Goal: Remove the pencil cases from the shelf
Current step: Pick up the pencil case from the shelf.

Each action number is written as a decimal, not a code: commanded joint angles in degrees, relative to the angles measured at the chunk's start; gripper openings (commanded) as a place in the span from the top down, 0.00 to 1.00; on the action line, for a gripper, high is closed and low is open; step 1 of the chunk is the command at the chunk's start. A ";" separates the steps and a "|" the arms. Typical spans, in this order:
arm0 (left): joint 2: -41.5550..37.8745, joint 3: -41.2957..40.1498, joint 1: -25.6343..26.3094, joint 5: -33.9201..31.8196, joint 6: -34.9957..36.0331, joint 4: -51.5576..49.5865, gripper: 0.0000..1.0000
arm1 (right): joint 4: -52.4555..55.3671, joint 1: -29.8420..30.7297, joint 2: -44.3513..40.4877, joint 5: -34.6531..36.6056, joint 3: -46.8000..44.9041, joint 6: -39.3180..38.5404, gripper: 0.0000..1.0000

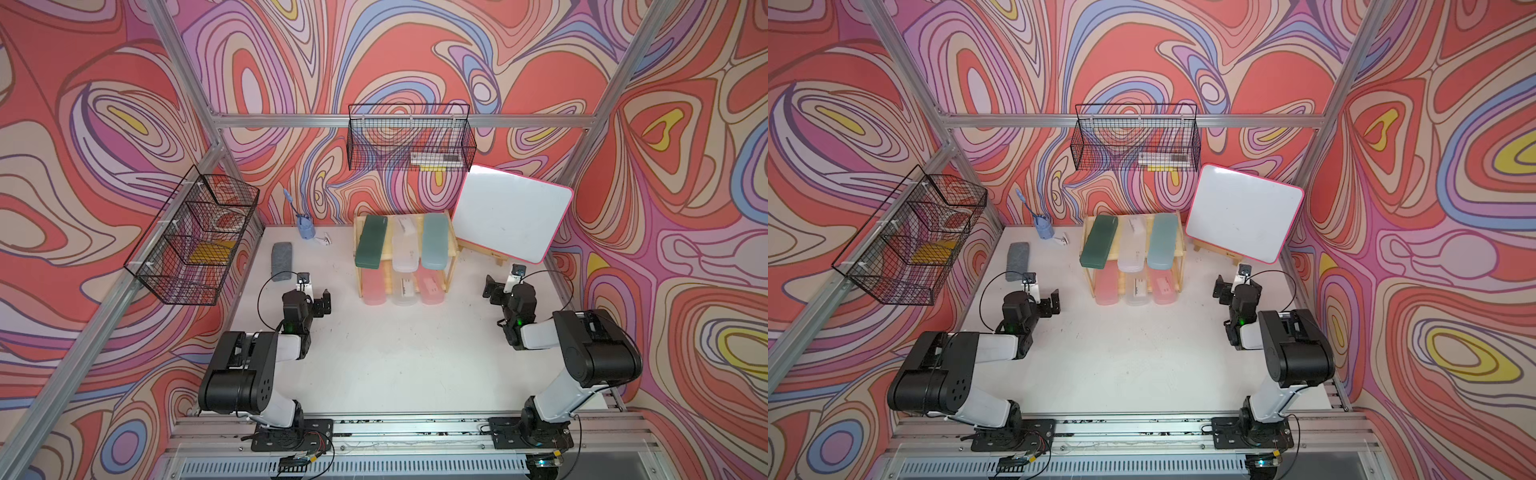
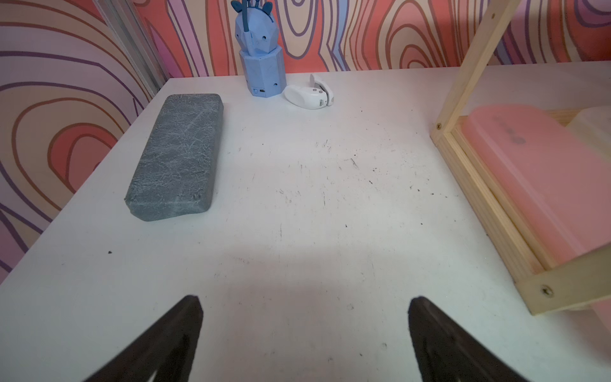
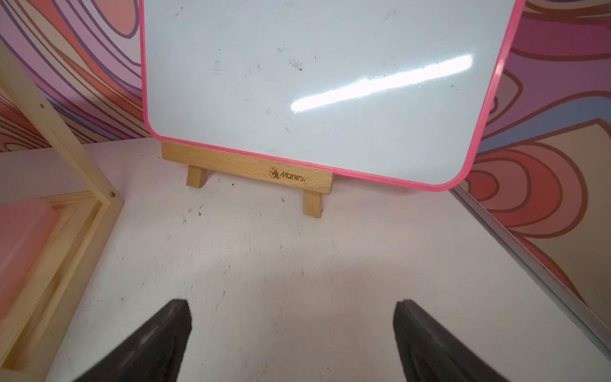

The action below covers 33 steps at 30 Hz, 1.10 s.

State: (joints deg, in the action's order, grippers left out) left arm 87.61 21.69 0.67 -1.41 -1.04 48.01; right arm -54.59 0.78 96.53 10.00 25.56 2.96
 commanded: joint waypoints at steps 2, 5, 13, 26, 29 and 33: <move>0.45 0.57 -0.44 0.90 0.51 0.96 0.01 | -1.18 -0.25 0.76 -0.10 0.66 0.21 0.02; 0.37 0.61 -0.49 1.09 0.60 1.04 0.01 | -1.22 -0.19 0.76 -0.15 0.63 0.26 0.02; -6.04 11.02 -0.84 -6.88 -2.87 -20.03 0.01 | 15.76 -0.12 -7.52 0.93 6.50 0.03 0.02; -28.42 25.21 -0.67 28.61 -46.48 -51.28 0.01 | 62.62 15.48 -24.41 15.05 29.78 1.75 0.02; -34.57 24.48 0.06 29.06 -51.61 -56.89 0.01 | 70.03 15.66 -25.17 13.38 33.12 3.49 0.02; -38.30 21.44 1.25 33.16 -59.53 -57.74 0.01 | 75.03 15.75 -25.26 12.05 35.91 4.22 0.02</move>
State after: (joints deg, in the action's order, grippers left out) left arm 51.00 45.30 1.10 25.45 -50.63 -6.31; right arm 11.20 16.23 71.57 22.24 59.40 5.43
